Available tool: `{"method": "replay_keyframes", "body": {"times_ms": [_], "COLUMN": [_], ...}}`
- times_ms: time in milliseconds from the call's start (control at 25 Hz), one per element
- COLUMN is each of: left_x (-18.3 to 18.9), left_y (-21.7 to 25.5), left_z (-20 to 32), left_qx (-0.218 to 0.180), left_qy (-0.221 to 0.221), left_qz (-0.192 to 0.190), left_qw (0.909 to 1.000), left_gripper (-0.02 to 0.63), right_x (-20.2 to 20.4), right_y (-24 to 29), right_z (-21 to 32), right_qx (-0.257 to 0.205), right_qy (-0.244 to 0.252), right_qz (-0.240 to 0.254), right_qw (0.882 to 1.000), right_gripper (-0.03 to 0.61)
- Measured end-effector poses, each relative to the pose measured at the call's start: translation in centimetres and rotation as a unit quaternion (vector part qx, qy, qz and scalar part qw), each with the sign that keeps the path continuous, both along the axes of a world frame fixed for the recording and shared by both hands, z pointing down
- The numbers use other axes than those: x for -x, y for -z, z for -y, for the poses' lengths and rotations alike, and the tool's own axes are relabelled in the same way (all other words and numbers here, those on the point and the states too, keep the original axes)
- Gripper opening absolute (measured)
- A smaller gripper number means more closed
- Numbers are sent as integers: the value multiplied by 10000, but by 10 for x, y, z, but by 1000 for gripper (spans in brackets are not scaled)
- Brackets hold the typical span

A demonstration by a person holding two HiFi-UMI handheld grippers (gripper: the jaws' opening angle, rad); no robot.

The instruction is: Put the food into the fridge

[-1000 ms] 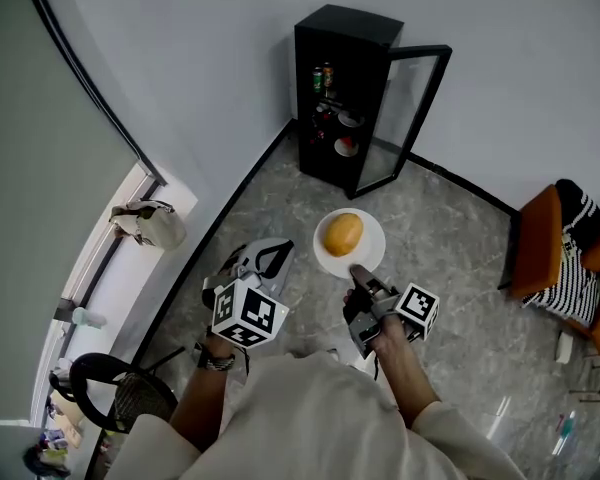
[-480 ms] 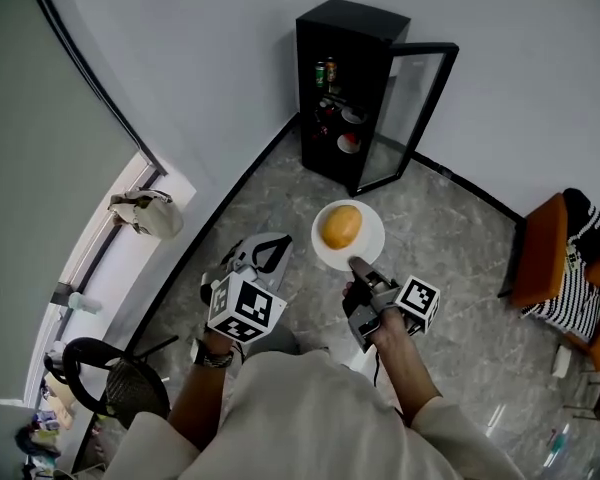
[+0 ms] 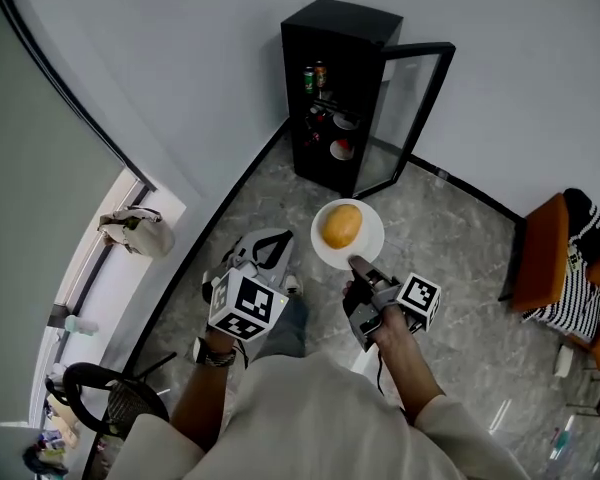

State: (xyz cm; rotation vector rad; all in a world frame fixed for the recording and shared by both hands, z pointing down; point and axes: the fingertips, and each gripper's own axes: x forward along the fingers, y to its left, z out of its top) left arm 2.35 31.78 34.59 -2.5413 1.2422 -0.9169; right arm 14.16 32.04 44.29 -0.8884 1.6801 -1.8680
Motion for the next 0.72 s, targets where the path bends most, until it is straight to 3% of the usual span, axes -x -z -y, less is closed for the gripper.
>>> {"method": "replay_keyframes", "body": {"times_ms": [720], "left_x": [43], "left_y": [10], "left_z": [232], "left_qx": [-50], "left_qy": [-66], "left_qz": [-257], "left_qw": [9996], "left_gripper": [5], "right_x": [46], "right_y": [18], "right_z": [215], "right_qx": [-310], "right_qy": [-134], "right_qz": [70], "right_qw": [9994], "right_gripper": [14]}}
